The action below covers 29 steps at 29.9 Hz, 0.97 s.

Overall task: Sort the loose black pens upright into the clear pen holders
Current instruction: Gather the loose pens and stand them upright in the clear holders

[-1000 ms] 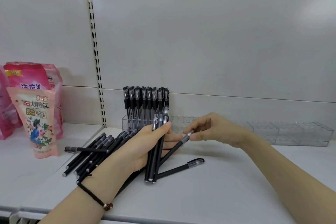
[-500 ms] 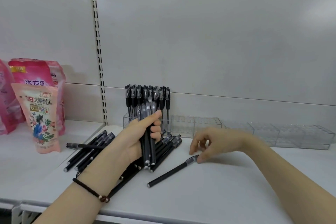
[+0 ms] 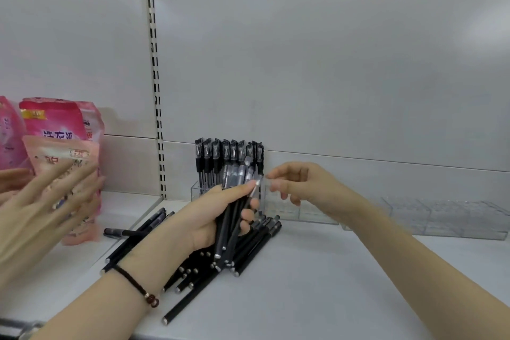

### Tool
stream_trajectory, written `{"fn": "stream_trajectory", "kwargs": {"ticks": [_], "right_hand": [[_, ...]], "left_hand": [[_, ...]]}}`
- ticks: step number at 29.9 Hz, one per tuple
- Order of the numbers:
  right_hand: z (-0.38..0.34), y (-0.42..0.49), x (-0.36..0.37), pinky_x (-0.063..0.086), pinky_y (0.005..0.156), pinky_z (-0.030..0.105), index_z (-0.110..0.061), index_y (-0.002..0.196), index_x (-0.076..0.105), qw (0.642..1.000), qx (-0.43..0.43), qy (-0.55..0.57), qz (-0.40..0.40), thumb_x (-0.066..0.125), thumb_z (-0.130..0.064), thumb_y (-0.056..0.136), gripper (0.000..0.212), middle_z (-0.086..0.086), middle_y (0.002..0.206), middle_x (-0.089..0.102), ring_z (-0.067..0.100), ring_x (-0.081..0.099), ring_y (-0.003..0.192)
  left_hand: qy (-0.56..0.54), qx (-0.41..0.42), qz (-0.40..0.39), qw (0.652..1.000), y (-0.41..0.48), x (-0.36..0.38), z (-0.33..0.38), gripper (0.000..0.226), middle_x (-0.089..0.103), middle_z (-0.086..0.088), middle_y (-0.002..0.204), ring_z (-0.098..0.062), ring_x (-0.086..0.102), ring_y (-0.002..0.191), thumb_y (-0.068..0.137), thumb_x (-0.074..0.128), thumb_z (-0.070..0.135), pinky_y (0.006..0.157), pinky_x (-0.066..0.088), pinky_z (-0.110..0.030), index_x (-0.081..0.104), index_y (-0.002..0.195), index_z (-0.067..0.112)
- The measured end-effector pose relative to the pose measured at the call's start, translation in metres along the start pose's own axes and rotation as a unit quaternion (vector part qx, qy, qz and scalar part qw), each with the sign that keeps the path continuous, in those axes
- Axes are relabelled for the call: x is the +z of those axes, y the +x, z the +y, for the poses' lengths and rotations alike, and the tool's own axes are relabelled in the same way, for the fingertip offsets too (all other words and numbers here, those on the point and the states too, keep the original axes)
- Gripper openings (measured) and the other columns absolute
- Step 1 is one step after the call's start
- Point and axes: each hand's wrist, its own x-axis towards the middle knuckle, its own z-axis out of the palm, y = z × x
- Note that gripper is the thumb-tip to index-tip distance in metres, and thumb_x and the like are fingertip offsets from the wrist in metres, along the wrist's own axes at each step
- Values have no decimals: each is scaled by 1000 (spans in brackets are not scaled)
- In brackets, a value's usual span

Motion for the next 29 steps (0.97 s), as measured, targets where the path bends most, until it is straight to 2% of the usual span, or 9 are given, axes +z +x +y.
{"fn": "stream_trajectory", "kwargs": {"ticks": [2, 6, 9, 12, 15, 19, 22, 25, 29], "right_hand": [[13, -2, 1, 40, 57, 21, -5, 98, 68, 1000, 9, -8, 8, 70, -8, 86, 12, -4, 74, 65, 10, 54, 68], [37, -10, 2, 38, 66, 11, -17, 96, 73, 976, 13, -204, -70, 73, -12, 84, 13, -23, 82, 66, -7, 53, 69], [39, -9, 5, 37, 73, 6, -17, 102, 72, 950, -35, -286, -120, 73, -12, 83, 20, -13, 101, 65, -4, 53, 88], [38, -7, 6, 36, 75, 3, -19, 104, 71, 935, -37, -322, -141, 72, -15, 84, 20, -17, 95, 57, -8, 52, 88], [40, -6, 5, 36, 80, 8, -26, 106, 70, 928, -20, -332, -165, 71, -19, 85, 22, -17, 96, 54, -6, 51, 91], [35, -8, 0, 25, 103, 17, -26, 106, 67, 910, -2, -364, -198, 70, -23, 86, 20, -13, 110, 53, -5, 42, 109], [30, -10, -1, 35, 94, 17, -27, 109, 64, 907, 44, -362, -212, 70, -23, 86, 24, -15, 112, 57, -1, 48, 108], [27, -8, -2, 39, 95, 18, -28, 110, 68, 902, 51, -363, -227, 72, -23, 85, 26, -20, 104, 56, 4, 51, 108], [29, -7, -3, 41, 89, 20, -34, 91, 67, 907, 59, -363, -208, 74, -25, 82, 15, -14, 104, 58, 4, 53, 104]], "left_hand": [[-61, 5, 14, 998, 6, -8, -2, 24, 53, -2, 64, -9, 43, 43, 76, 69, 26, 37, 39, -19, 52, 86, 11], [-106, 27, 20, 994, 7, -15, 0, 29, 45, 3, 53, -6, 38, 38, 78, 66, 34, 35, 37, -16, 49, 74, 11], [-117, 26, 14, 993, 4, -14, 4, 32, 41, 5, 49, -6, 36, 37, 76, 65, 38, 35, 37, -16, 49, 69, 12], [-110, 30, 23, 993, 5, -15, 3, 30, 45, 4, 48, -6, 37, 36, 80, 63, 37, 35, 37, -15, 46, 75, 13], [-110, 22, 23, 993, 6, -16, 0, 29, 46, 4, 48, -6, 38, 36, 86, 61, 36, 35, 37, -16, 46, 76, 13], [-106, 21, 19, 994, 6, -16, -2, 29, 46, 4, 48, -6, 38, 37, 83, 63, 34, 35, 37, -16, 48, 74, 11], [-107, 15, 16, 994, 6, -15, -2, 29, 46, 4, 47, -6, 38, 36, 80, 64, 34, 35, 37, -15, 47, 73, 11], [-106, 21, 21, 994, 6, -14, -3, 29, 47, 4, 50, -6, 39, 37, 77, 66, 34, 35, 37, -15, 50, 76, 11], [-113, 51, 38, 992, 8, -14, -4, 32, 46, 3, 58, -6, 38, 40, 70, 70, 32, 35, 36, -16, 61, 91, 9]]}}
